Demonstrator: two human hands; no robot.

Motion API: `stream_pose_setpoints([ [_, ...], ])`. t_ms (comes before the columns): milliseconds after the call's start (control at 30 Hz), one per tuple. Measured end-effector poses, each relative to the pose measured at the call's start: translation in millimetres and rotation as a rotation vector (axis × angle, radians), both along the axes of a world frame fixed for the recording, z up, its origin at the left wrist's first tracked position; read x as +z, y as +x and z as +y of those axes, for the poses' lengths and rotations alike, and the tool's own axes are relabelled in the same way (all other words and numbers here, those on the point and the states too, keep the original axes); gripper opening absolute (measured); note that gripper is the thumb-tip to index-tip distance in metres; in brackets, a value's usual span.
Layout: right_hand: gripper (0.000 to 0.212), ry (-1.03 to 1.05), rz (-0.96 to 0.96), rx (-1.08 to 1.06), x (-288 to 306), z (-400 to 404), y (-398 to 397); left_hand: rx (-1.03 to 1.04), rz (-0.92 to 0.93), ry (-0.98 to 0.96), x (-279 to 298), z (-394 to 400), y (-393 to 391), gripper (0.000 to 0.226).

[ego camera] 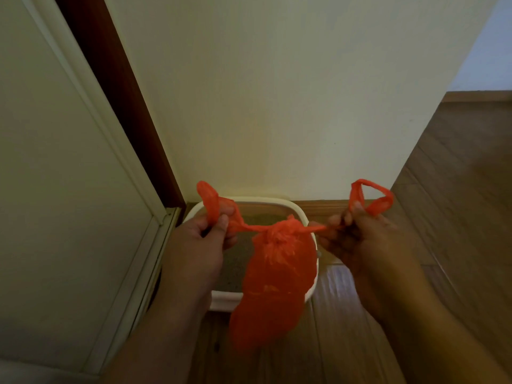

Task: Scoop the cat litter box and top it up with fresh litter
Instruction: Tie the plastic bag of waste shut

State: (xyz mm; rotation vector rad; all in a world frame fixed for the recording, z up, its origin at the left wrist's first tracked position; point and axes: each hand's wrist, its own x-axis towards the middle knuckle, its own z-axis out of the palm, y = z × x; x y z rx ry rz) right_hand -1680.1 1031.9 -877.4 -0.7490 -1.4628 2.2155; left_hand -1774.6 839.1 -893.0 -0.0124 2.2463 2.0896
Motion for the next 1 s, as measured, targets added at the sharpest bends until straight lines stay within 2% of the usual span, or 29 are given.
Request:
stream_pose_setpoints([
  [67, 0.029, 0.078, -0.03, 0.015, -3.4, -0.7, 0.0, 0.005, 0.002, -0.005, 1.3, 3.3, 2.7, 0.02],
  [167, 0.021, 0.261, -0.036, 0.039, -9.5, 0.5, -0.5, -0.051, -0.053, 0.105, -1.8, 11.4, 9.7, 0.017],
  [233, 0.023, 0.476, -0.079, 0.041, -12.5, 2.5, -0.5, -0.111, -0.095, 0.193, 0.9, 16.2, 16.3, 0.037],
  [300, 0.034, 0.597, -0.111, 0.125, -14.2, -0.2, -1.0, -0.163, -0.096, 0.222, 3.2, 18.7, 21.1, 0.055],
  [367, 0.038, 0.612, -0.193, 0.287, -18.6, -8.5, -5.9, -0.217, -0.086, 0.237, 5.3, 20.9, 25.1, 0.069],
  [500, 0.021, 0.497, -0.392, 0.571, -28.7, -29.8, -4.5, -0.302, -0.086, 0.247, 4.3, 23.7, 29.8, 0.078],
  [533, 0.017, 0.51, -0.415, 0.623, -25.4, -32.9, -4.1, -0.301, -0.088, 0.264, 4.6, 23.4, 30.0, 0.076],
  [633, 0.027, 0.431, -0.367, 0.701, -12.4, -31.5, 5.2, -0.238, -0.091, 0.322, 5.9, 19.5, 23.9, 0.06],
  [700, 0.026, 0.409, -0.328, 0.74, -9.1, -26.5, 6.8, -0.203, -0.104, 0.352, 5.8, 16.3, 18.1, 0.05],
  [767, 0.018, 0.405, -0.297, 0.695, -9.2, -26.3, 7.3, -0.143, -0.113, 0.256, 1.5, 13.1, 13.8, 0.053],
  [833, 0.022, 0.419, -0.233, 0.594, -12.3, -24.9, 5.9, -0.099, -0.064, -0.046, -6.9, 8.4, 8.0, 0.069],
  [933, 0.033, 0.43, -0.142, 0.469, -7.8, -25.8, 5.1, -0.244, 0.103, -0.475, -12.2, 5.8, 14.9, 0.094],
  [1000, 0.034, 0.449, -0.121, 0.418, -7.6, -25.1, 4.3, -0.377, 0.25, -0.558, -11.4, 12.8, 21.6, 0.084],
])
